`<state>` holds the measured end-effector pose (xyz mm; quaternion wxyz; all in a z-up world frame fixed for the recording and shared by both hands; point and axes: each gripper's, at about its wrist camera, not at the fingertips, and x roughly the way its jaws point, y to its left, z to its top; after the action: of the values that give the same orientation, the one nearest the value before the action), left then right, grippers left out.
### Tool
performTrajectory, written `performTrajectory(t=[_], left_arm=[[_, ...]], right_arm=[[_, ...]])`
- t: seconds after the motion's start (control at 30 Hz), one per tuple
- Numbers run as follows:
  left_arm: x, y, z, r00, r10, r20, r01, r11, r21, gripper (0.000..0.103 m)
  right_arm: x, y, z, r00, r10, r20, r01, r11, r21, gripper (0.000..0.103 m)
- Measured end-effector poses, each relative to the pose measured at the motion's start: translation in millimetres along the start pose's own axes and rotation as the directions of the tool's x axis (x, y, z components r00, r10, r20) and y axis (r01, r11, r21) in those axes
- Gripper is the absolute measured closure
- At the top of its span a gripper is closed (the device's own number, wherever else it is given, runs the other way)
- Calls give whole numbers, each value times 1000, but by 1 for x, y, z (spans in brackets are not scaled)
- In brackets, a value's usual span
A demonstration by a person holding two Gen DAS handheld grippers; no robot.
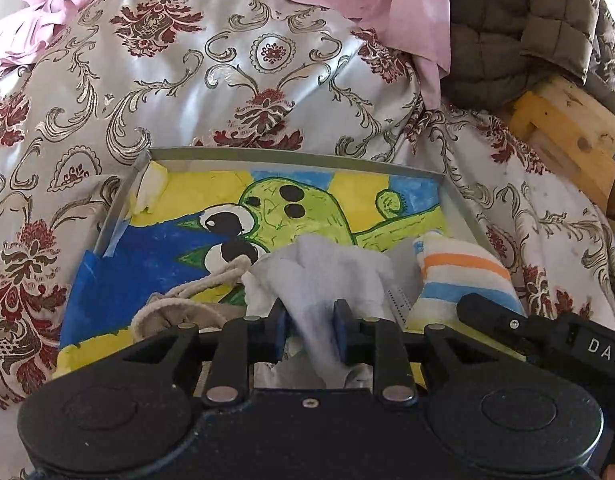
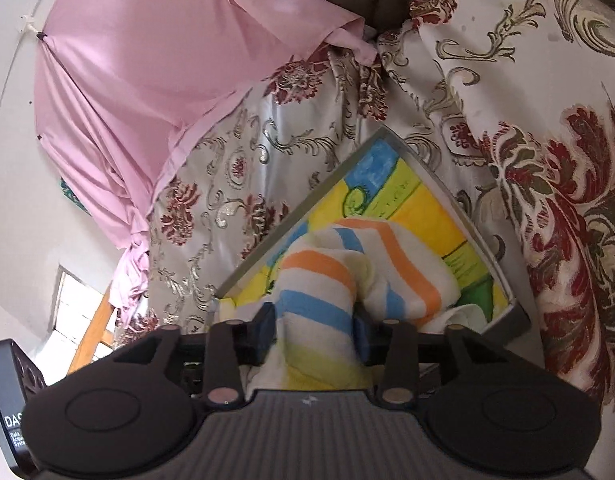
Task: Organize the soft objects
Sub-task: 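Open the left tool to drop the white cloth while the right releases the striped towel into the tray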
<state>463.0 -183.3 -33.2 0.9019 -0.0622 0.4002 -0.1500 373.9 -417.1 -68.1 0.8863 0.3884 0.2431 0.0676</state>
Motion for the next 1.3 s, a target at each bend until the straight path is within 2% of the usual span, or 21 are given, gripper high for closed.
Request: performTrajectory(t=[0.07,0.2,0.3,0.43,0.57,0.73,0.9,1.07,1.3], left_arm=[[-4,1,0,1000,-7,7,7,1000,-10,71],[-13,1,-1,1000,-5,21,5,1000,-13,65],[-25,2,-3,999,-6,44,6,1000,-17,52],[-49,1,-3,996,-10,92,11,1000,-12,45],[-85,-2,-4,986,-3,169,3,1000,0,33],[-139,-5,-12,964,-4,267,-4,1000,28,26],[-191,-1,-37,939,-8,345,15,1000,-18,18],[-227,9,-70,930,-14,368,40,997,-64,14],[-263,28,-113,920,31,391,0,997,-78,8]], right_arm=[[-6,5,1,1000,2,16,-2,1000,-13,40],[-21,18,5,998,-6,56,9,999,-52,30],[-35,27,7,997,6,77,-1,998,-65,24],[-58,46,6,993,-6,116,20,993,-120,15],[-85,69,1,987,-26,159,57,980,-193,9],[-126,97,-14,974,-38,225,100,957,-272,3],[-164,125,-38,956,-48,289,155,920,-361,0],[-190,143,-68,944,-19,329,168,887,-430,0],[-205,153,-107,939,6,343,175,853,-492,0]])
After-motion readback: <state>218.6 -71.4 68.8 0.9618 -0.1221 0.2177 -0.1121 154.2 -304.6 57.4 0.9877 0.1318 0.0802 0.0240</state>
